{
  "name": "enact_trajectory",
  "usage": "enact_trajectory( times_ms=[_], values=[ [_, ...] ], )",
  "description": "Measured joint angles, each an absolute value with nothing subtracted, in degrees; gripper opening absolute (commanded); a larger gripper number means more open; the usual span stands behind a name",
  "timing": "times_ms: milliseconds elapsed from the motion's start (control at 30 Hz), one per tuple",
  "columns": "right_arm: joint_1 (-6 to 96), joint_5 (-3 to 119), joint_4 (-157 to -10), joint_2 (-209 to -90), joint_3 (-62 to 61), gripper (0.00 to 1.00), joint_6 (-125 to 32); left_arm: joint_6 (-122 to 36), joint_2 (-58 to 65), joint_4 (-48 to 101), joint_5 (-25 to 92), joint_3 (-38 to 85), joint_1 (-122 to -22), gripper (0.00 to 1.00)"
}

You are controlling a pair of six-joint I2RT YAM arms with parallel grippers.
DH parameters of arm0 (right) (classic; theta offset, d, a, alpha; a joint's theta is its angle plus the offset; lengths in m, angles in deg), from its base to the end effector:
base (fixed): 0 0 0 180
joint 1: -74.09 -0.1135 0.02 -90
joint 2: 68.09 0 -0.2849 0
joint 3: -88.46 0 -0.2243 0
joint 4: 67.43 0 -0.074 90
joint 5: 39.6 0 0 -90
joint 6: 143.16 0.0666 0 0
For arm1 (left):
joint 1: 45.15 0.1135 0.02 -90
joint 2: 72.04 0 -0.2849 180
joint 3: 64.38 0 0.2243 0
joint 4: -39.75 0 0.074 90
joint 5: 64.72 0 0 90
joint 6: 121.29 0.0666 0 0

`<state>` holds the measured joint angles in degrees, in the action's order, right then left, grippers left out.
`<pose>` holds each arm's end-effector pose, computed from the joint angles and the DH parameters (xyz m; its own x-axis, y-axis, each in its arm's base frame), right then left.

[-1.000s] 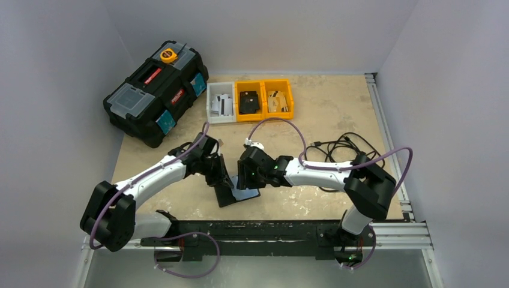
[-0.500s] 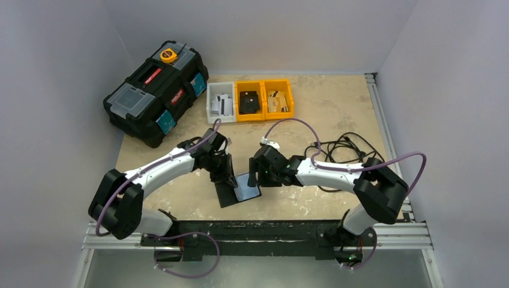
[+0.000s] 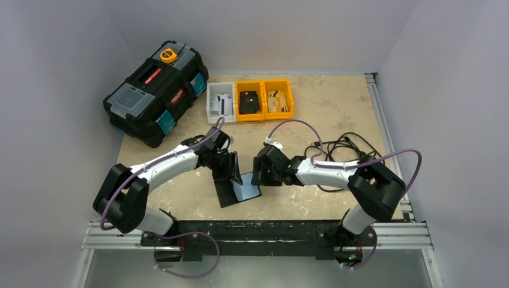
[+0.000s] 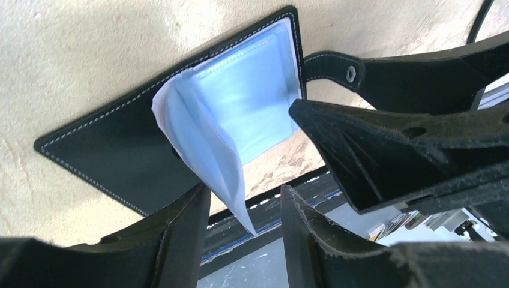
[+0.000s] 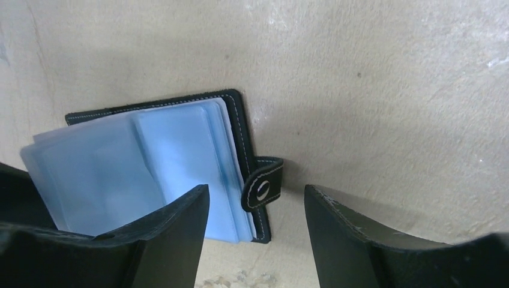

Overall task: Take the credit cards out of the card holder
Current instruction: Close the card holder at the center of the board.

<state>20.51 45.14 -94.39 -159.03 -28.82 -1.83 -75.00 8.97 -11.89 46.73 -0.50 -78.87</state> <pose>0.1845 0.2397 0.1771 -0.9059 0.0817 -0.4155 -0.1007 0.9115 0.3988 0.1853 -0.1530 0.2021 -0.9936 -0.1101 -0.0262 -0.0826 0.8640 -0.4966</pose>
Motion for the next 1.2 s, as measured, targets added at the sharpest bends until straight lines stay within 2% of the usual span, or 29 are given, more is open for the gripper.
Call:
enact_trajectory(
  times_ms=[167,467,533,900,1200],
  values=[
    [20.71,44.73,-92.86,-159.55,-28.8,0.53,-1.85,-75.28,11.92,-9.59,47.83,0.17,-78.93,0.49],
    [21.45,43.57,-91.02,-159.57,-30.52,0.15,-1.59,-77.84,19.27,-3.99,51.59,3.6,-79.7,0.53],
    [21.56,43.57,-90.3,-159.29,-31.31,0.12,-1.3,-78.49,21.37,-2.97,51.91,4.3,-80.24,0.53],
    [21.08,43.54,-87.39,-154.83,-37.19,0.04,1.17,-79.65,26.5,-1.61,52.33,6.12,-81.05,0.58],
    [20.69,43.02,-88.99,-150.92,-40.2,0.04,2.87,-77.73,13.85,-8.89,42.91,5.11,-81.14,0.62]
  ],
)
